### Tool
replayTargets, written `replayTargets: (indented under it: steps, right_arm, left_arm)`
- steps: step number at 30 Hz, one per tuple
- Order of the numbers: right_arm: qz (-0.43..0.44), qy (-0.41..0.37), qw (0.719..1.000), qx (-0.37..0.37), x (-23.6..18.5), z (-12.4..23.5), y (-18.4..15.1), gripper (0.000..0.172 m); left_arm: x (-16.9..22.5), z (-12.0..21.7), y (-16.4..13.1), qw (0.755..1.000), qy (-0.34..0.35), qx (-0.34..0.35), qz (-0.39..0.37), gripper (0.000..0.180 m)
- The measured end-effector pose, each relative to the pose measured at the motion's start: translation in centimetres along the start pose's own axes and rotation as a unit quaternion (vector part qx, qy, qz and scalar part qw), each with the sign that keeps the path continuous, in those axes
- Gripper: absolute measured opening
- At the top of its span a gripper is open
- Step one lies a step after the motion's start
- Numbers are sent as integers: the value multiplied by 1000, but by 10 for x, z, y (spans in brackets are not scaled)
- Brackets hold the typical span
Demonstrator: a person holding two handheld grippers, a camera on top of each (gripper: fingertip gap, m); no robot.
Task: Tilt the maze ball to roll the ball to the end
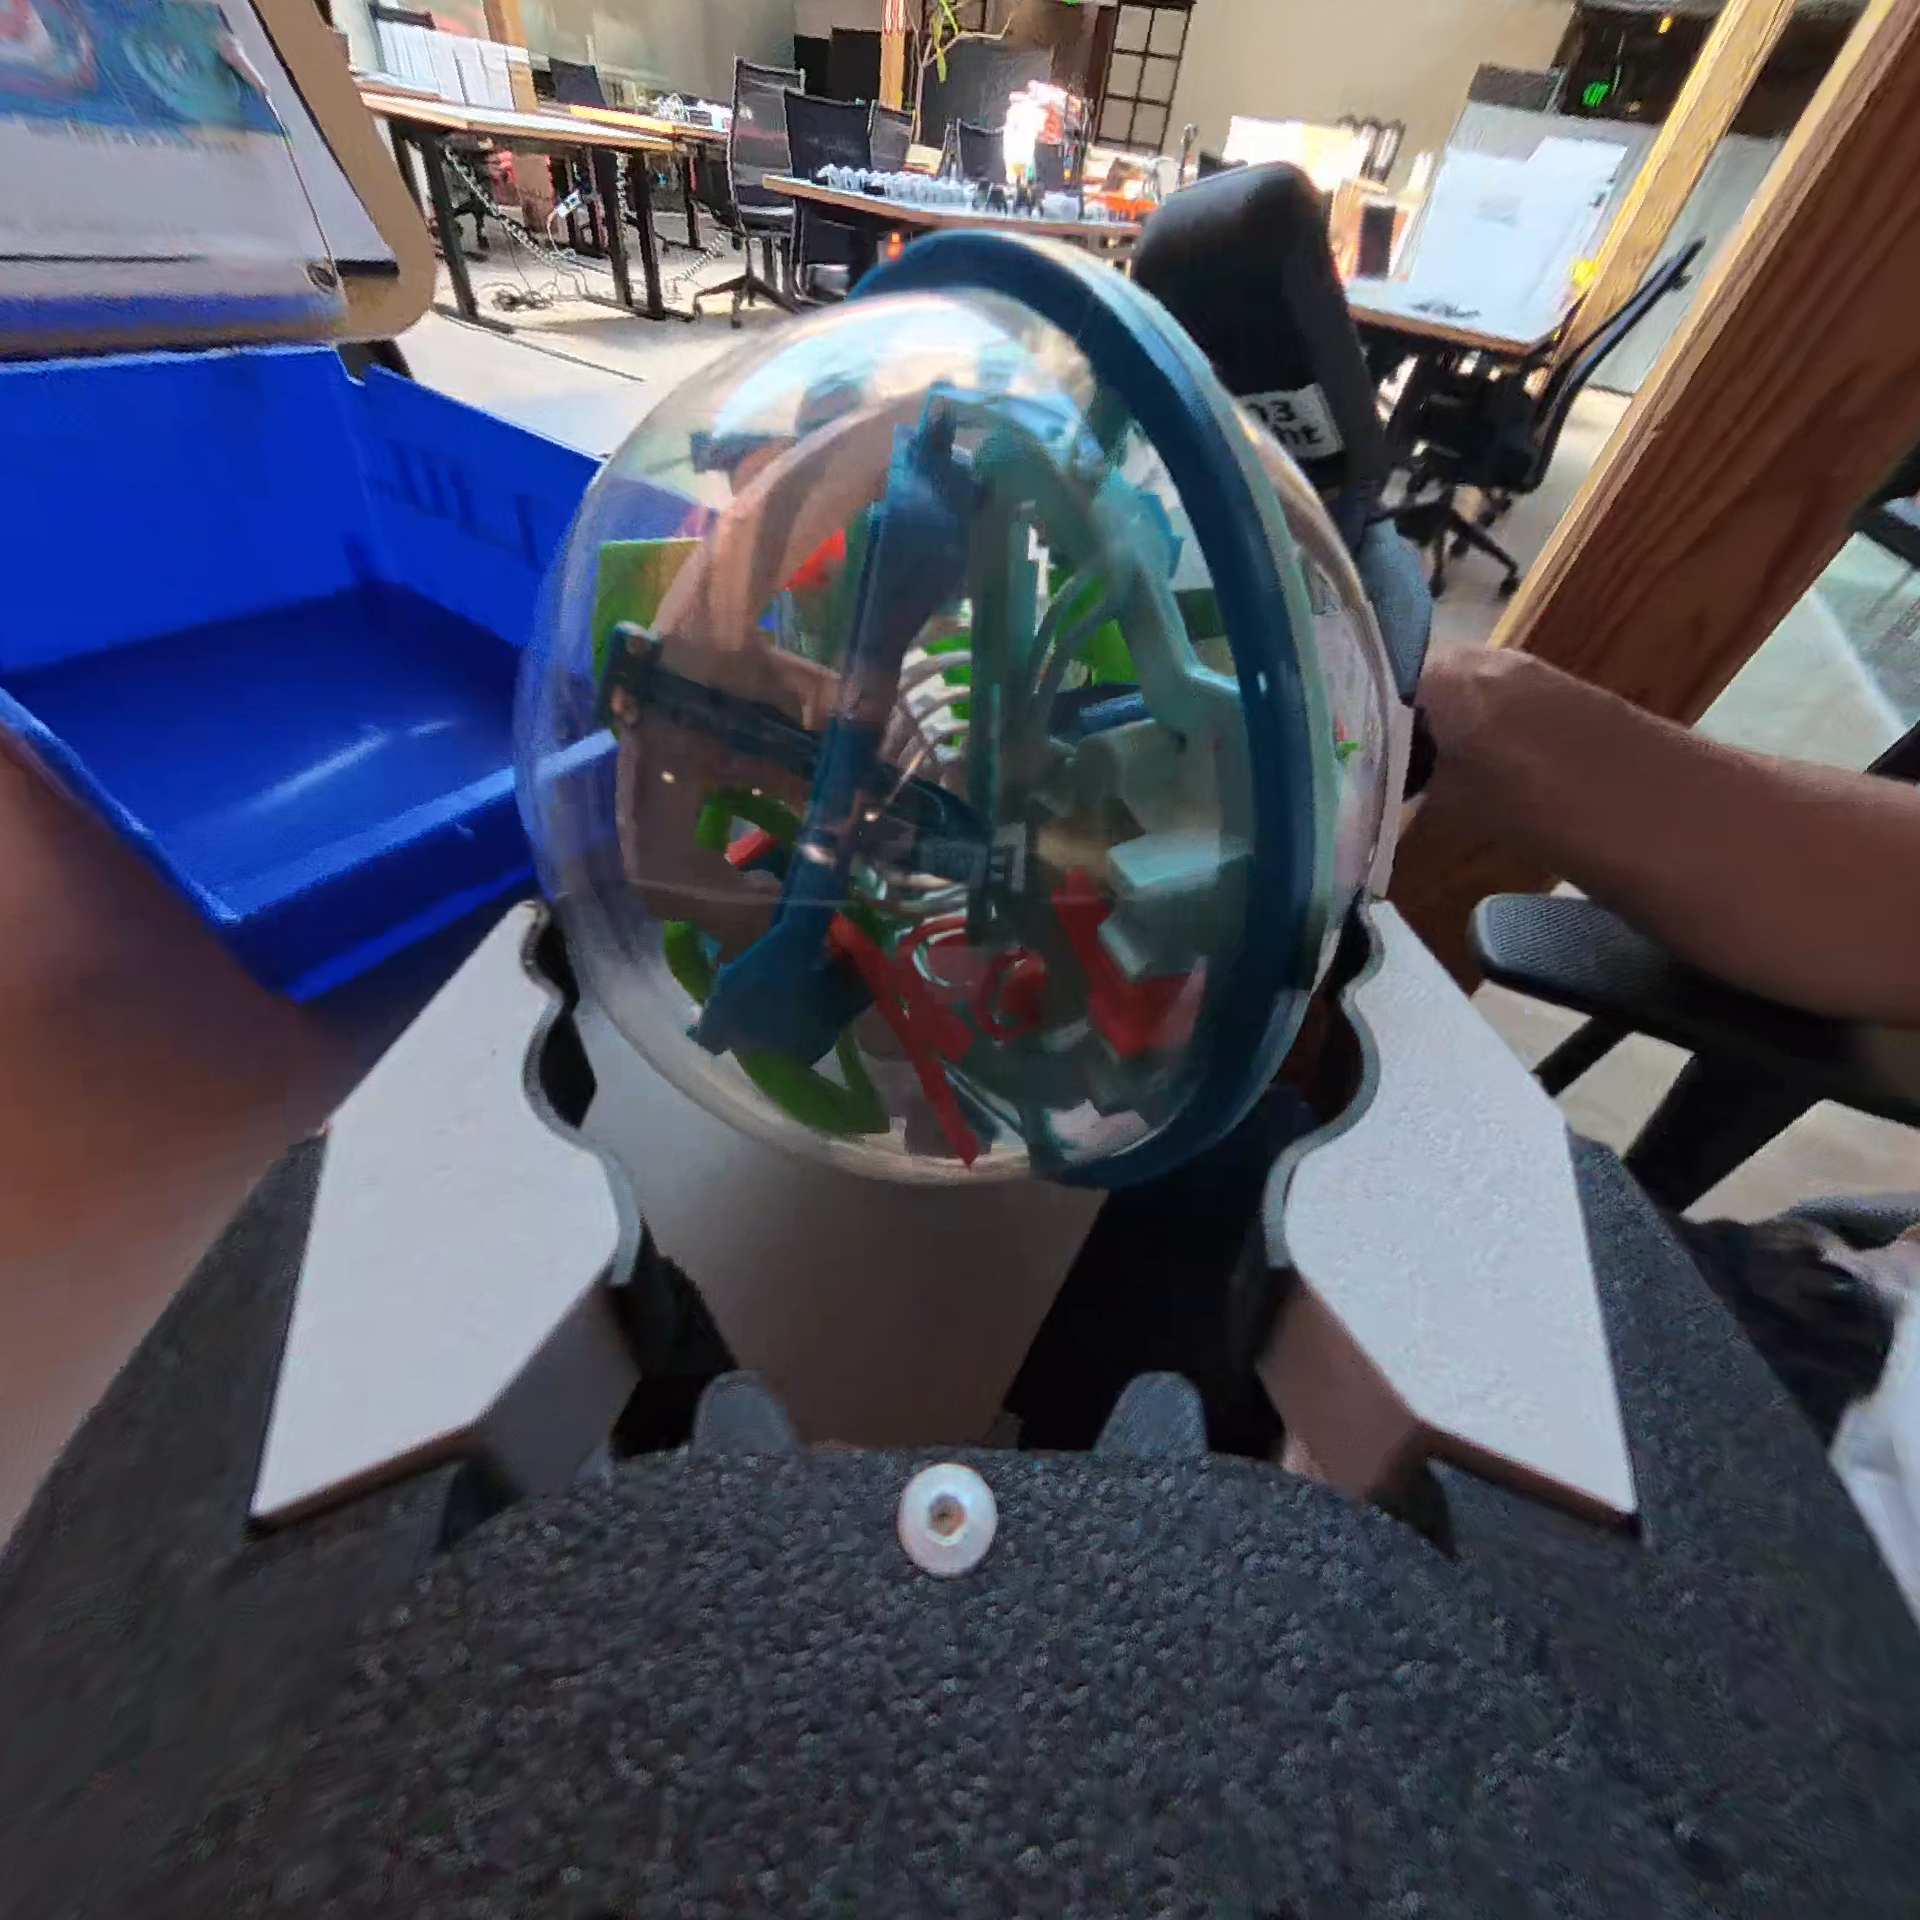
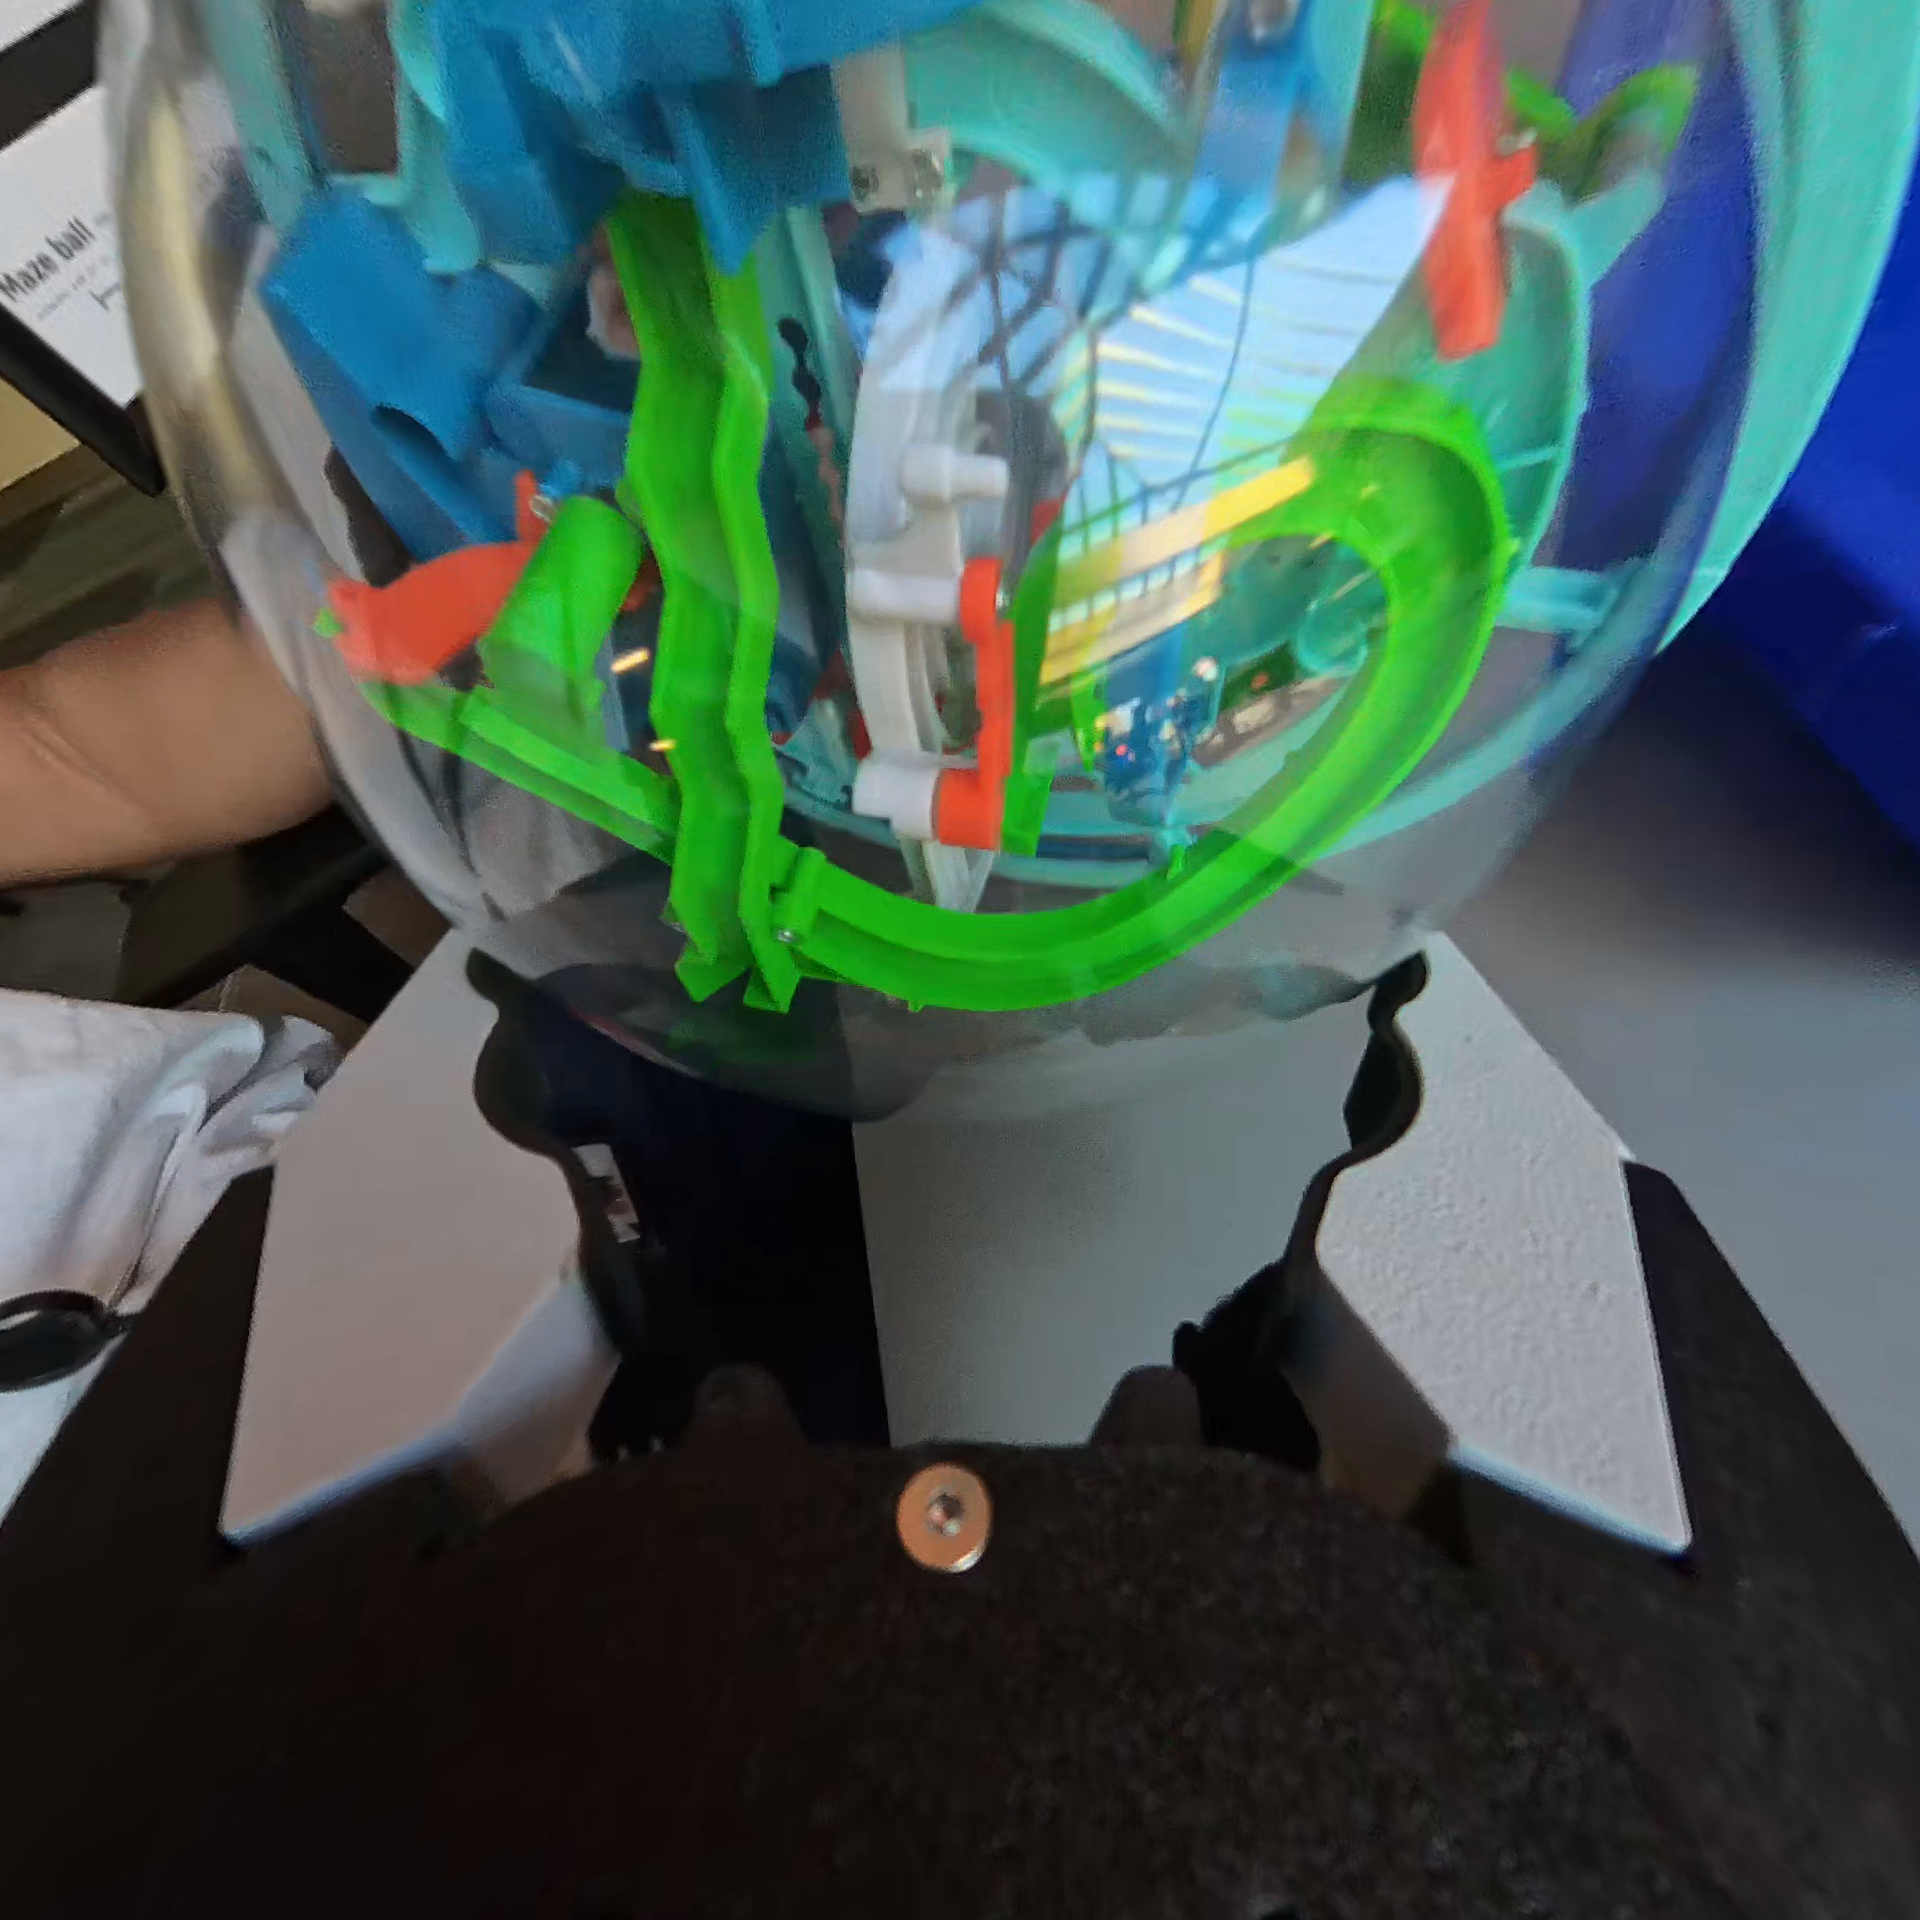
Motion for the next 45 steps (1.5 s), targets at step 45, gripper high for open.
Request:
replayTargets:
  steps: [45]
  right_arm:
    - [18,73,989,129,14,71,0,148]
  left_arm:
    - [9,-58,-22,965,-206,-78,139,146]
Point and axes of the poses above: each gripper's, where its closed fingertips meet, z back along the fingers, y out of its top, x = y × z across the jaws, the point moved 6 cm from there along z, back along the fingers, and after that the axes turned 7 degrees about -z, right-handed, at the moved point
